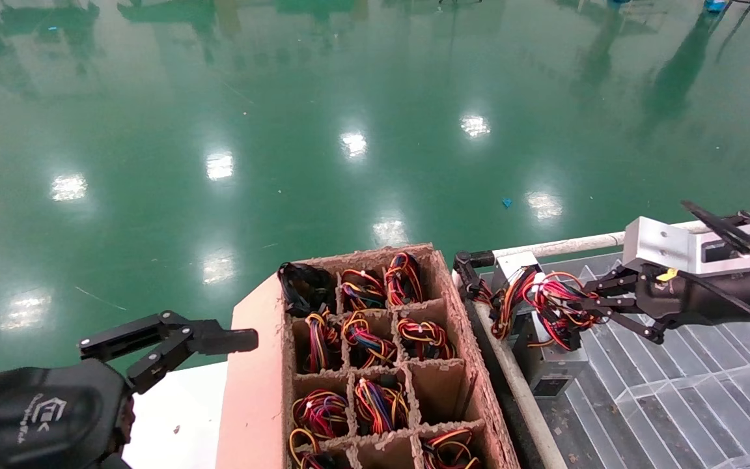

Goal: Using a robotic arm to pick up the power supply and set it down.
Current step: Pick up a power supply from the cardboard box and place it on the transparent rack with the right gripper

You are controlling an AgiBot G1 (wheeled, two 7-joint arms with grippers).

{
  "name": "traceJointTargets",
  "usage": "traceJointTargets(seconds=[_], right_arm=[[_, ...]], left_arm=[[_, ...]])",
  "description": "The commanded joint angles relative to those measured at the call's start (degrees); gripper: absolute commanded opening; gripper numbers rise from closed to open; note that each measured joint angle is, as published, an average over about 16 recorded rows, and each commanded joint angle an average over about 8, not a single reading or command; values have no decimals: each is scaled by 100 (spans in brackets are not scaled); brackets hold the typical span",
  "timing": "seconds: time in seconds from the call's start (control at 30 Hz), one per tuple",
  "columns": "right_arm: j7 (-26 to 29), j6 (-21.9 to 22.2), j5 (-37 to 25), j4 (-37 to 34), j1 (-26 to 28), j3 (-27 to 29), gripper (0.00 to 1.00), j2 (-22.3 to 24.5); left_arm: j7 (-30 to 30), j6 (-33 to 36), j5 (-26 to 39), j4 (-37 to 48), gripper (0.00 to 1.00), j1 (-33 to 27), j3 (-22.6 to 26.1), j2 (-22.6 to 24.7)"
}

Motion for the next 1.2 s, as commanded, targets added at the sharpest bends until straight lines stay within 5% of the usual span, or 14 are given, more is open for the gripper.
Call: traceJointTargets(seconds=[0.03,0.23,0.73,0.8,1.03,1.2], right_arm=[[-33,-21,-10,-83,21,-7,14,2],[-147,-52,-81,-292,132,-43,0,-32],[-434,3,-295,-760,409,-147,0,-206],[-471,17,-319,-830,430,-161,11,-237],[-542,46,-353,-1031,453,-186,96,-315],[-552,54,-365,-1076,458,-195,100,-332]], left_arm=[[0,0,0,0,100,0,0,0],[1,-1,-1,0,100,0,1,-1],[2,-2,-3,0,100,-1,4,-1],[2,-2,-3,0,100,-1,4,-2],[3,-3,-4,1,100,0,4,-2],[3,-3,-5,1,100,1,4,-2]])
